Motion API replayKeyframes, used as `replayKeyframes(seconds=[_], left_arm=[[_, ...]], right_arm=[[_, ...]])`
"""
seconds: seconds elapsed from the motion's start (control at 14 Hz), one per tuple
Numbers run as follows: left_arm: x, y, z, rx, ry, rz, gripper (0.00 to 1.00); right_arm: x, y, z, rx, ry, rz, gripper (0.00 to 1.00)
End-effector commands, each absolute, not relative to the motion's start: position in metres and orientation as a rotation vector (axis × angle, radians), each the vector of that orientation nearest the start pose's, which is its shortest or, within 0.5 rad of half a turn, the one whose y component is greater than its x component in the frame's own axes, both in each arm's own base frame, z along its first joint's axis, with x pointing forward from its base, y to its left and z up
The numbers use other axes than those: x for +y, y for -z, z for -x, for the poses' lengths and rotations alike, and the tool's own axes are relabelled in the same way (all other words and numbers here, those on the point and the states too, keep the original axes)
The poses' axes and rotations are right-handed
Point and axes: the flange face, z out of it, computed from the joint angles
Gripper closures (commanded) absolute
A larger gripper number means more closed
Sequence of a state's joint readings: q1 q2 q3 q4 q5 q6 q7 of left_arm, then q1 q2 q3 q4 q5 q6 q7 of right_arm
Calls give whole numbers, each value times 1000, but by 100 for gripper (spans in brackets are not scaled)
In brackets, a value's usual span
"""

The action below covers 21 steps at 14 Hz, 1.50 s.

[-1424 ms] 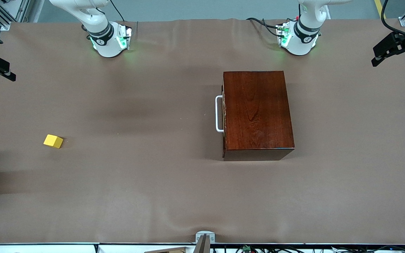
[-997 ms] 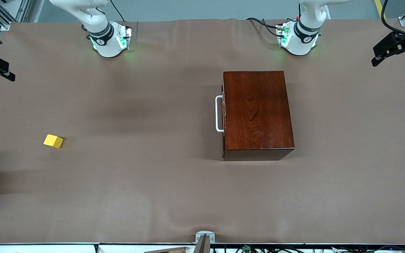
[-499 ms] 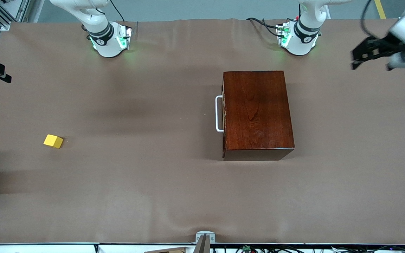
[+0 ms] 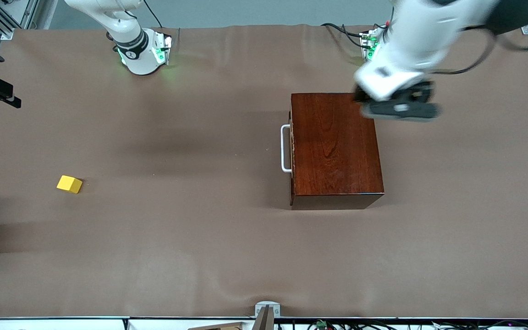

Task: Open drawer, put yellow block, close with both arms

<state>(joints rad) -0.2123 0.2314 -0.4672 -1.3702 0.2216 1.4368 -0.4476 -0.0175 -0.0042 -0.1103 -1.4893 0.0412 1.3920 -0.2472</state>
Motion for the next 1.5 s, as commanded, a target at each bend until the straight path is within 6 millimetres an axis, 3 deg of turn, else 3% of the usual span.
replayKeyframes(seconds=[0.0,0.28,0.5,0.64,0.71,0.93,1.42], left_arm=[[-406,-548,-505,350,-62,2904,0],[-483,-491,-485,232,-2,2933,0],[-543,-451,-458,119,110,2877,0],[-569,-428,-450,54,165,2865,0],[-577,-410,-450,7,163,2863,0],[-594,-382,-441,-88,199,2866,0],[-589,-330,-444,-192,165,2785,0]], right_arm=[[-67,-650,-528,-183,-140,3077,0],[-68,-648,-529,-180,-145,3078,0],[-71,-648,-530,-175,-150,3094,0],[-72,-645,-531,-174,-160,3099,0],[-73,-645,-531,-174,-162,3098,0],[-72,-644,-531,-174,-164,3098,0],[-74,-639,-533,-164,-178,3097,0]])
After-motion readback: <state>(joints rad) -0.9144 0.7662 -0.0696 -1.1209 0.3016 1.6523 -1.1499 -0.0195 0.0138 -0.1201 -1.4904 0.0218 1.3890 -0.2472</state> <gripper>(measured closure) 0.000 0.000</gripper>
